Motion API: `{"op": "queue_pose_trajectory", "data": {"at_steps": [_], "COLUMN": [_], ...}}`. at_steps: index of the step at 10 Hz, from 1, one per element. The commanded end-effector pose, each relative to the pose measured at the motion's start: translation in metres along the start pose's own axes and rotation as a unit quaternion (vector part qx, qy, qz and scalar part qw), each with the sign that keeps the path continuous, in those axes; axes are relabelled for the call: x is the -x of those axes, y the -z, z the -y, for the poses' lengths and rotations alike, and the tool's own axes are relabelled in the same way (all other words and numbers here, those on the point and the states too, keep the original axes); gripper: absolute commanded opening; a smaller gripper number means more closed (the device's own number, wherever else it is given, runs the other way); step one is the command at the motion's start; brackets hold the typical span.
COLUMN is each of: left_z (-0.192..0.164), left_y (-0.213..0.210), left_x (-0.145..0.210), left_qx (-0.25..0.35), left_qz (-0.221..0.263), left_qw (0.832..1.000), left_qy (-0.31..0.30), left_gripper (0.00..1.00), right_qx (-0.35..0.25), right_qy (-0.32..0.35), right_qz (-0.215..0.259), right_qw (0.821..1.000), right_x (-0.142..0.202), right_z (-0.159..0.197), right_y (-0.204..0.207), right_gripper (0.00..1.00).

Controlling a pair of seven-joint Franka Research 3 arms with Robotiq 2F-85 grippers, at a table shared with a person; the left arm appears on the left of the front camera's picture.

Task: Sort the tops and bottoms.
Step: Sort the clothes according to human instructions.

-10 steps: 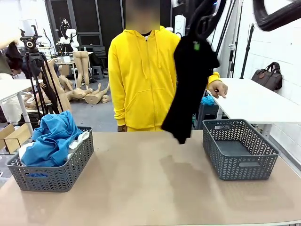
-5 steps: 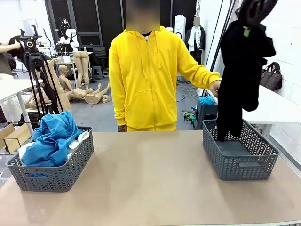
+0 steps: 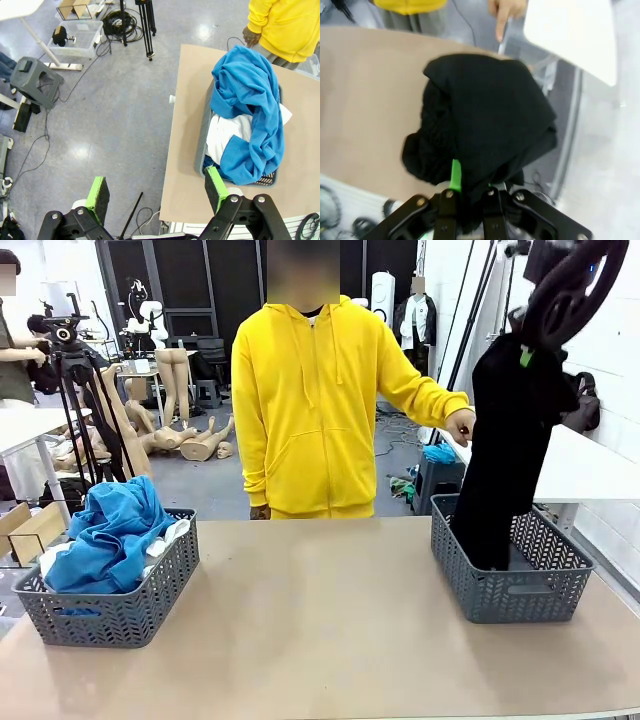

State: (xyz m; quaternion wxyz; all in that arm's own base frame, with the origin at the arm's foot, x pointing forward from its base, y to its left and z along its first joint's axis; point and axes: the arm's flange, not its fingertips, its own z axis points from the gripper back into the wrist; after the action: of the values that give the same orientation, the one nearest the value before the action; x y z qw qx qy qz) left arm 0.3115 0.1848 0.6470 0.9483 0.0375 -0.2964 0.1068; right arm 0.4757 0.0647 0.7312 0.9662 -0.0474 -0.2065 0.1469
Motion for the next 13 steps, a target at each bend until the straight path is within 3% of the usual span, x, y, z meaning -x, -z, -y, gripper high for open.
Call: {"op": "queue_pose_trajectory", "data": {"at_steps": [1, 3, 6, 7, 11, 12, 13], "left_z": [0.000, 0.000, 0.000, 0.000, 0.000, 0.000, 0.000], "left_y": [0.000, 0.000, 0.000, 0.000, 0.000, 0.000, 0.000], "left_x": [0.001, 0.001, 0.001, 0.001, 0.001, 0.001, 0.001], "left_qx": [0.004, 0.004, 0.004, 0.004, 0.004, 0.004, 0.004], "left_qz": [0.001, 0.001, 0.001, 0.001, 0.001, 0.001, 0.001], "left_qw": [1.000, 1.000, 1.000, 1.000, 1.000, 1.000, 1.000], "left_qy": [0.001, 0.001, 0.001, 0.001, 0.001, 0.001, 0.001], "left_gripper": [1.00, 1.00, 1.00, 1.00, 1.00, 1.00, 1.00], "right_qx": [-0.029, -0.035, -0.124, -0.124, -0.141, -0.146, -0.143], "right_qy": [-0.001, 0.029, 0.033, 0.054, 0.058, 0.059, 0.064], "right_qz": [-0.016, -0.065, -0.087, -0.119, -0.164, -0.157, -0.153], "right_qw": [0.999, 0.997, 0.988, 0.984, 0.975, 0.975, 0.976], "right_x": [0.017, 0.025, 0.039, 0.040, 0.030, 0.028, 0.028], "right_z": [0.009, 0.014, 0.022, 0.024, 0.027, 0.029, 0.029], "right_y": [0.045, 0.106, 0.179, 0.212, 0.252, 0.249, 0.245], "right_gripper": [0.00, 0.00, 0.00, 0.00, 0.00, 0.13, 0.32]}}
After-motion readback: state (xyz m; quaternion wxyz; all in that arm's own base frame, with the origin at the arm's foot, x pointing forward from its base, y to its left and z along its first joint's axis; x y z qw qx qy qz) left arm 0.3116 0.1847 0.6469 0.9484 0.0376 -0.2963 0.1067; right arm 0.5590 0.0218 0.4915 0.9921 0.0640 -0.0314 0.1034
